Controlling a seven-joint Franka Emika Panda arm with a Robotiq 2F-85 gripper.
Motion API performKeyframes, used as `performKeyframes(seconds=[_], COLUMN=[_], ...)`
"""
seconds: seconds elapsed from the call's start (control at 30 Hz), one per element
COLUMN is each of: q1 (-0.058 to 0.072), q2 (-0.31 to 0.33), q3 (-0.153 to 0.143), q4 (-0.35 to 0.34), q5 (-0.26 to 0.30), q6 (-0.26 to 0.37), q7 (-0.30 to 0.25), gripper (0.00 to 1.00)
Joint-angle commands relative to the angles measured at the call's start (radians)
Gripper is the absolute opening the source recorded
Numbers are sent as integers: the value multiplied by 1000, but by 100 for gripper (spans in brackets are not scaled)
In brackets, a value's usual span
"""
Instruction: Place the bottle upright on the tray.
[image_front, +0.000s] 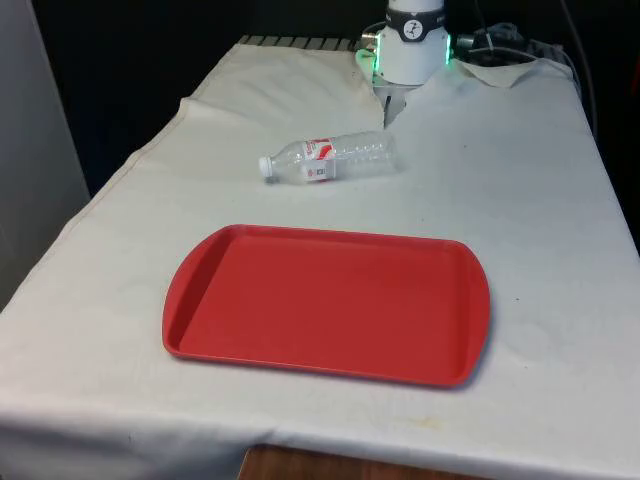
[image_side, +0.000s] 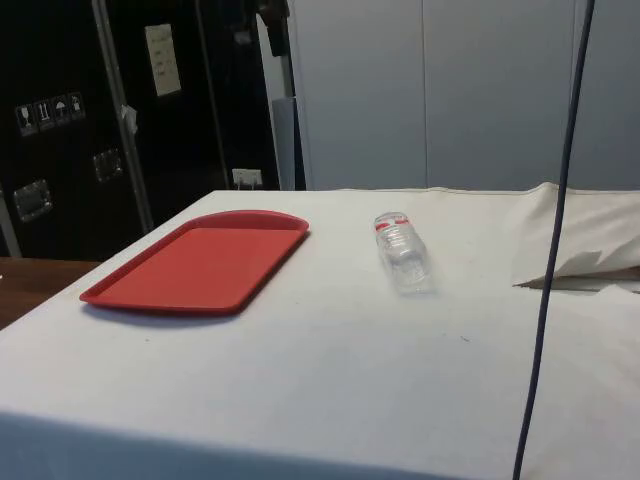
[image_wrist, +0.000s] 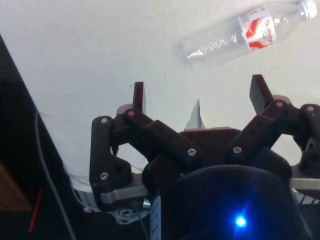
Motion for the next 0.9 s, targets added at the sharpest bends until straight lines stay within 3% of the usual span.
performKeyframes(seconds=[0.0, 0.23, 0.33, 0.37, 0.53, 0.87], q1=[0, -1, 0, 0, 0, 0], q2=[2, -11, -4, -21, -43, -64], q3=[-1, -8, -8, -9, -9, -8], q4=[-4, -93, -87, -127, -197, -286], q5=[0, -16, -10, -21, -30, -43], q6=[2, 83, 70, 106, 147, 195], q7=[1, 18, 12, 23, 42, 84], gripper=[100, 100, 100, 100, 100, 100])
